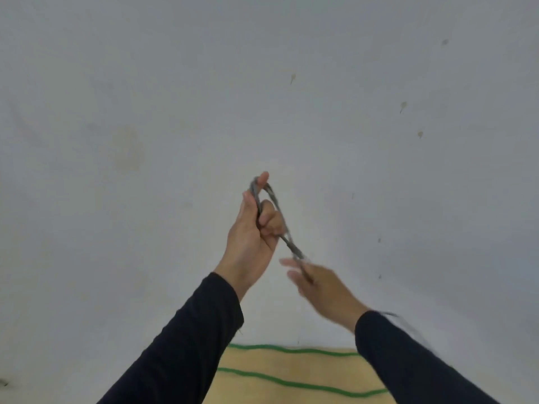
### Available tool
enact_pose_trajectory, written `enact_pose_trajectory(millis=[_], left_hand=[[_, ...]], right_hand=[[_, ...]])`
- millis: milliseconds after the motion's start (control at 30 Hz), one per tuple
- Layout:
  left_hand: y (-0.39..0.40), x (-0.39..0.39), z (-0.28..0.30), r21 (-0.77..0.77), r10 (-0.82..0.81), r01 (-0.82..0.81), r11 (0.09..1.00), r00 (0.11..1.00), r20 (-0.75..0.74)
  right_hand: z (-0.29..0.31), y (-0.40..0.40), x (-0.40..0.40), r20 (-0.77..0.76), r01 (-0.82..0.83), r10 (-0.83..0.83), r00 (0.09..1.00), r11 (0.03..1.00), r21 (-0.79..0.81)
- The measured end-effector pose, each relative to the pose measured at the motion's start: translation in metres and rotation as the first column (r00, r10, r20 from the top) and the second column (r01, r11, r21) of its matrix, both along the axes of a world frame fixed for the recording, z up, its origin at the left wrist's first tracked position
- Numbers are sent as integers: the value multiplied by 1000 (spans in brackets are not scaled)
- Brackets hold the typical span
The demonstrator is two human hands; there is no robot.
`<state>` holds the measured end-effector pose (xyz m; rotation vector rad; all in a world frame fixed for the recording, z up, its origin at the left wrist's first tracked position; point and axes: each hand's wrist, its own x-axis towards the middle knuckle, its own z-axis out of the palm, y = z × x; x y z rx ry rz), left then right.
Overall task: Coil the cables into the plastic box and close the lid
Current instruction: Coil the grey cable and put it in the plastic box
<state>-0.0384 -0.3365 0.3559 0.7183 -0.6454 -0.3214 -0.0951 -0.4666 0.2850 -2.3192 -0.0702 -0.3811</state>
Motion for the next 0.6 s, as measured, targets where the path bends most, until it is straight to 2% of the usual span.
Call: enact_pose_trajectory(millis=[67,133,200,233,300,400,467,600], left_hand=[[2,17,-5,154,183,-192,969,981,71],[4,25,-22,381,293,-411,828,898,329],[8,22,-44,499,204,-499,709,822,532],[10,19,-55,533,137,-485,693,815,564],[13,8,-68,589,5,-388,709,838,545],[11,-11,-75,628,-157,-170,760,888,431],[9,-19,-73,588,-227,-25,809,908,352],[4,-19,-56,395,-341,258,882,927,155]], right_hand=[[-9,17,-10,-127,-137,113,985,970,-203],[3,24,-18,-172,-208,166,971,941,-267],[28,21,-22,-148,-211,170,974,920,-331],[42,14,-23,-127,-200,164,978,906,-374],[70,-5,-23,-112,-162,127,985,906,-391],[99,-31,-26,-122,-170,148,981,967,-188],[105,-39,-24,-38,-170,170,985,985,0],[81,-43,-7,112,-108,79,991,953,284]])
